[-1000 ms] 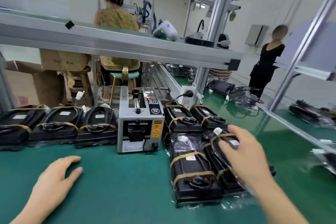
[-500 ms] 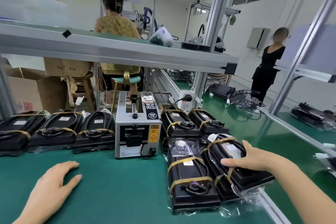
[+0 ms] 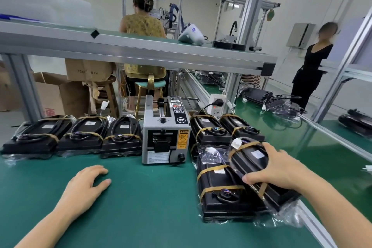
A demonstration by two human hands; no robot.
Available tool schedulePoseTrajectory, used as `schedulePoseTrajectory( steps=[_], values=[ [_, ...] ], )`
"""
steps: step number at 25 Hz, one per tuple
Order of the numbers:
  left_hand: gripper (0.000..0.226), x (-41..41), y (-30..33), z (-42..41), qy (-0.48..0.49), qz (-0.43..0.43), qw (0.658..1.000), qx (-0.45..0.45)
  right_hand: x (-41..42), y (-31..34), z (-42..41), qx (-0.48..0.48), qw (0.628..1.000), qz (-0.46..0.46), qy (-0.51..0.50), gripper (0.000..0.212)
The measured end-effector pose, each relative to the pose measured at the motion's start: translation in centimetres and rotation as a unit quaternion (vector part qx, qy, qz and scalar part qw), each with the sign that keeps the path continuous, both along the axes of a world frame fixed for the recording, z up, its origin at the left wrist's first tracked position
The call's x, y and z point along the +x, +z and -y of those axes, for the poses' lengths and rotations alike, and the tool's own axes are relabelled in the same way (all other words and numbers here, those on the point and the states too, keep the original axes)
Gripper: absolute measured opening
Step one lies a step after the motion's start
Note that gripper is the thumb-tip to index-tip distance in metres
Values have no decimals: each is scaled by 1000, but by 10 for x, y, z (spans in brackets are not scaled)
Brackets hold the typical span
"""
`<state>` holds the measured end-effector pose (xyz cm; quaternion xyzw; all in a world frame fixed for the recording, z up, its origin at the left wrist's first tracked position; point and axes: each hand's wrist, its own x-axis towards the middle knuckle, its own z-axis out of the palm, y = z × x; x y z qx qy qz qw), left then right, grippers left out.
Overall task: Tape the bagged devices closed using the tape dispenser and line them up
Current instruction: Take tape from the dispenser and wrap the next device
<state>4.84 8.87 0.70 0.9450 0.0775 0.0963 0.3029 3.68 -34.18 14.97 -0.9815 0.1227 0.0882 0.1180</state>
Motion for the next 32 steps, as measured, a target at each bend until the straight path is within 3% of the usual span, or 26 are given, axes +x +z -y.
schedulePoseTrajectory(
  steps=[2, 4, 5, 7, 9, 11, 14, 17, 21, 27, 29, 32],
  values=[
    [29, -9, 14, 19, -7, 44, 999, -24, -12, 6, -20, 8, 998, 30, 50, 138],
    [25, -24, 38, 53, -36, 79, 983, -162, -26, 10, -44, 26, 993, 61, 95, 137],
    [25, -34, 54, 73, -65, 66, 962, -256, -32, 10, -57, 36, 989, 78, 118, 136],
    [34, -53, 84, 109, -153, 18, 890, -430, -47, 3, -86, 64, 978, 120, 157, 134],
    [53, -66, 105, 131, -225, -3, 822, -524, -59, -8, -116, 110, 963, 168, 178, 133],
    [69, -71, 118, 137, -217, 5, 798, -562, -67, -22, -142, 156, 949, 221, 164, 131],
    [89, -70, 121, 127, -183, 42, 814, -549, -73, -43, -170, 211, 928, 283, 116, 129],
    [103, -73, 116, 118, -208, 69, 827, -518, -76, -60, -191, 256, 900, 340, 93, 127],
    [102, -69, 114, 104, -229, 154, 848, -451, -77, -75, -202, 370, 844, 364, 136, 119],
    [110, -66, 105, 67, -231, 175, 848, -444, -65, -49, -179, 443, 765, 393, 253, 52],
    [103, -67, 95, 62, -236, 166, 855, -430, -56, -31, -183, 414, 763, 391, 305, 41],
    [96, -68, 82, 56, -256, 166, 855, -419, -42, -23, -193, 340, 795, 323, 384, 47]
  ],
)
